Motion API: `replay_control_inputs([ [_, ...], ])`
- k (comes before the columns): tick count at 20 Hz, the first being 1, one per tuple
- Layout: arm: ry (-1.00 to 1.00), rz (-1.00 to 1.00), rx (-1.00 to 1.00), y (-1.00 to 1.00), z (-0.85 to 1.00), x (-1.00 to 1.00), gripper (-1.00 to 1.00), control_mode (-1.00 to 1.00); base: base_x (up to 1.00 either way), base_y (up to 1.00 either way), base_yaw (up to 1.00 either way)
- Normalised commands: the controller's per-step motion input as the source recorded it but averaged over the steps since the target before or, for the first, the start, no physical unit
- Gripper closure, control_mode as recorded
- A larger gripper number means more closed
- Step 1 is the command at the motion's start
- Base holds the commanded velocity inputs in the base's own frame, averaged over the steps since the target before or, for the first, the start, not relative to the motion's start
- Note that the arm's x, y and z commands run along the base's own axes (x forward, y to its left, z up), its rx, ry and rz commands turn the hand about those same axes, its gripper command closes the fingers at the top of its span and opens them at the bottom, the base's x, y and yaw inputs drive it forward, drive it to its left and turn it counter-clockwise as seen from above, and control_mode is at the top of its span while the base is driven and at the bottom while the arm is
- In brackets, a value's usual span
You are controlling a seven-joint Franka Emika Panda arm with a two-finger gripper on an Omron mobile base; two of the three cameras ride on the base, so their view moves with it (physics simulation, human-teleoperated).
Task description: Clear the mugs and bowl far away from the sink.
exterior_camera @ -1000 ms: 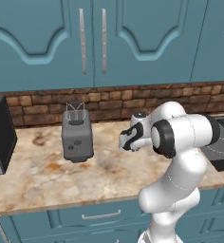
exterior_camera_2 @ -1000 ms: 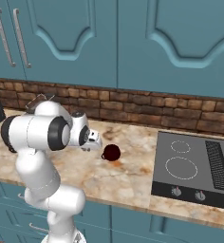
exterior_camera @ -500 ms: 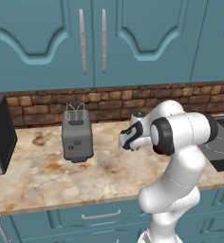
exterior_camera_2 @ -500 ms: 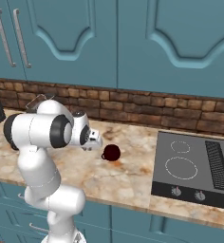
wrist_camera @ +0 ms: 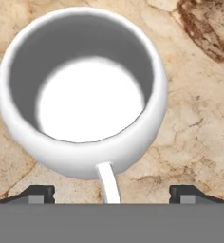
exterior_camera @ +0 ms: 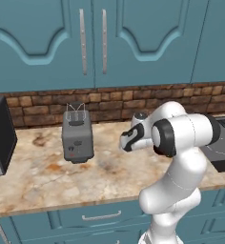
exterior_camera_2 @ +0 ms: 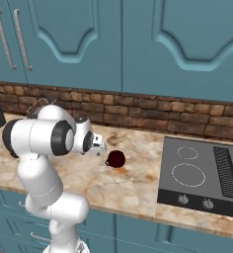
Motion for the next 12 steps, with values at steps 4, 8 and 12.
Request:
replay_control_inputs([
  [4, -0.07, 0.00, 0.00, 0.00, 0.02, -0.04, -1.00, -1.00, 0.00, 0.00, 0.00],
  [8, -0.12, 0.00, 0.00, 0.03, 0.18, -0.19, -1.00, -1.00, 0.00, 0.00, 0.00],
  [12, -0.15, 0.00, 0.00, 0.02, 0.16, -0.37, -1.00, -1.00, 0.00, 0.00, 0.00],
])
